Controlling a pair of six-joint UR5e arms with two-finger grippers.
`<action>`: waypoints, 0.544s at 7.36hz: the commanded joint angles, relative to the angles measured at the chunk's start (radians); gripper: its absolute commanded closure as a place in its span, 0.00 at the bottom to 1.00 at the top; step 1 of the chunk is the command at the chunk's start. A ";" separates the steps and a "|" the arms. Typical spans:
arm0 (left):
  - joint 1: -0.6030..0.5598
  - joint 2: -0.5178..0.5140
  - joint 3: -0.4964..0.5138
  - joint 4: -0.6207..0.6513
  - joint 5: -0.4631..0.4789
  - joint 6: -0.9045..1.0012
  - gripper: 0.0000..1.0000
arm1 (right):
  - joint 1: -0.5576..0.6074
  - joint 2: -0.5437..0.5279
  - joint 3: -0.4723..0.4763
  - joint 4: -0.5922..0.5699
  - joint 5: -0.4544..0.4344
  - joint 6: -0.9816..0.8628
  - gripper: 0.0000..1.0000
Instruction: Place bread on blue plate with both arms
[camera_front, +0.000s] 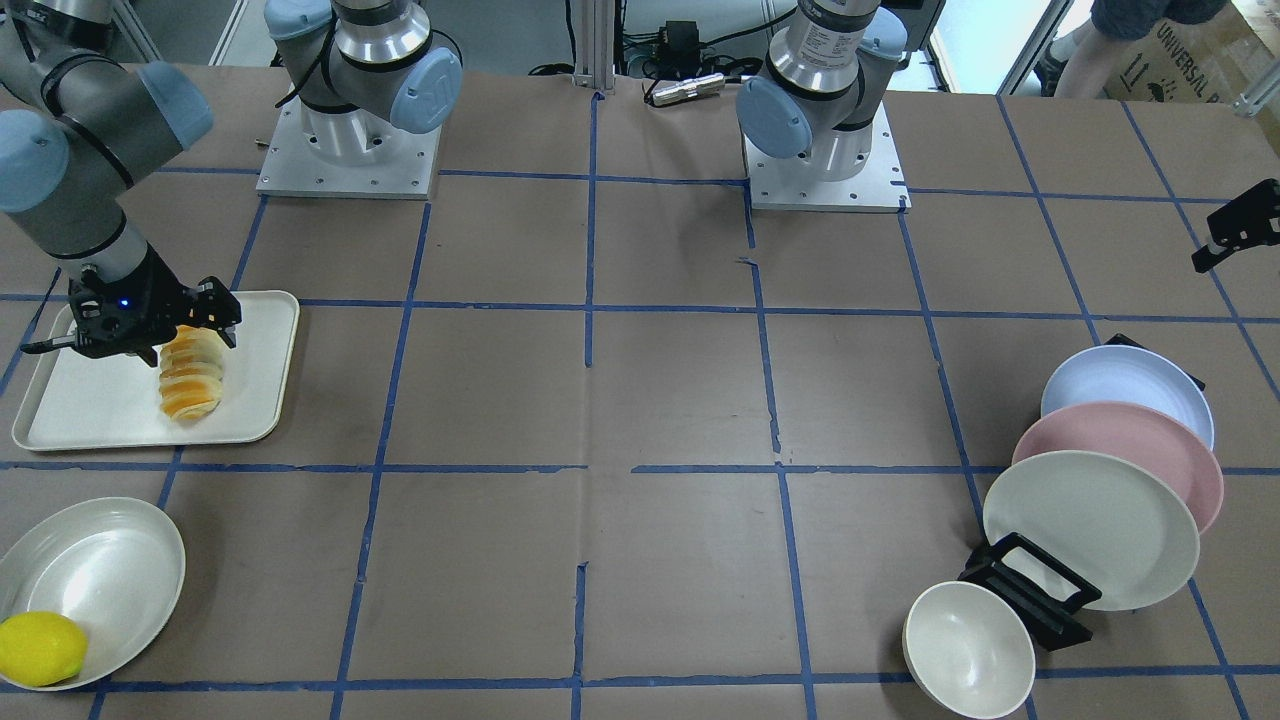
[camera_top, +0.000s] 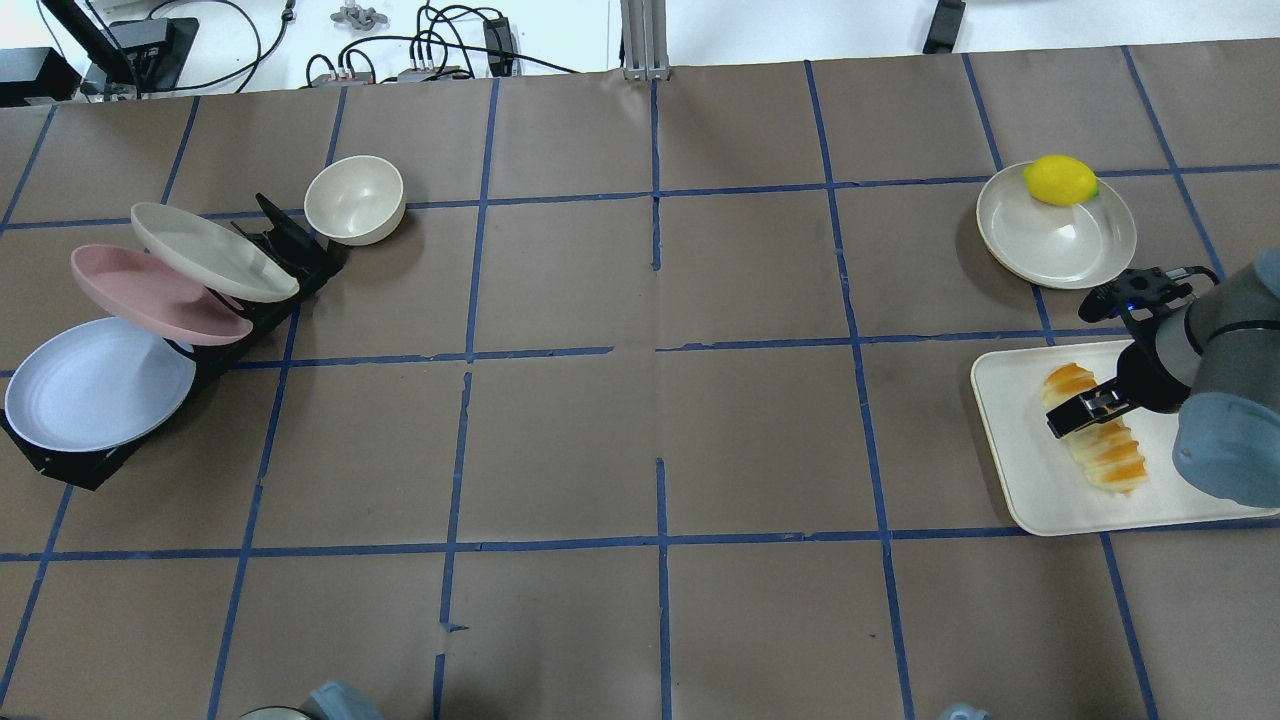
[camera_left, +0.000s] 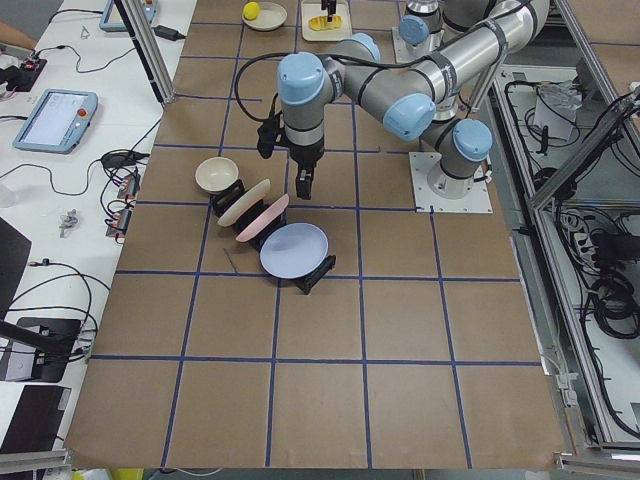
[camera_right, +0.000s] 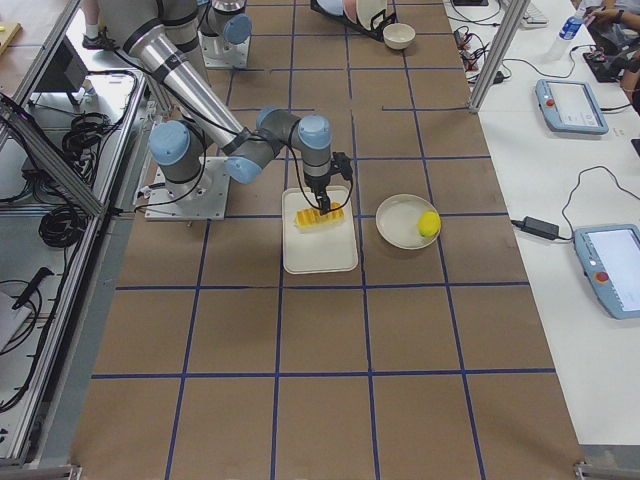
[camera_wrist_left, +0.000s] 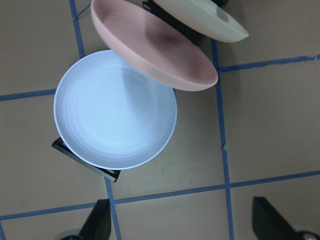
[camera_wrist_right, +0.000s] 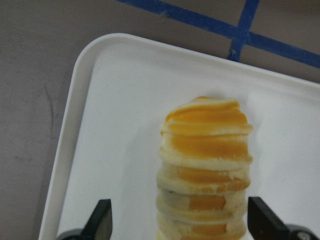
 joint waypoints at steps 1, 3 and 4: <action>0.089 -0.121 0.016 0.039 -0.012 0.108 0.00 | -0.016 0.045 -0.006 -0.064 -0.005 -0.024 0.05; 0.107 -0.213 0.032 0.125 -0.028 0.177 0.00 | -0.016 0.083 -0.004 -0.083 -0.005 -0.027 0.05; 0.112 -0.250 0.045 0.128 -0.026 0.179 0.00 | -0.016 0.085 -0.003 -0.083 -0.002 -0.027 0.09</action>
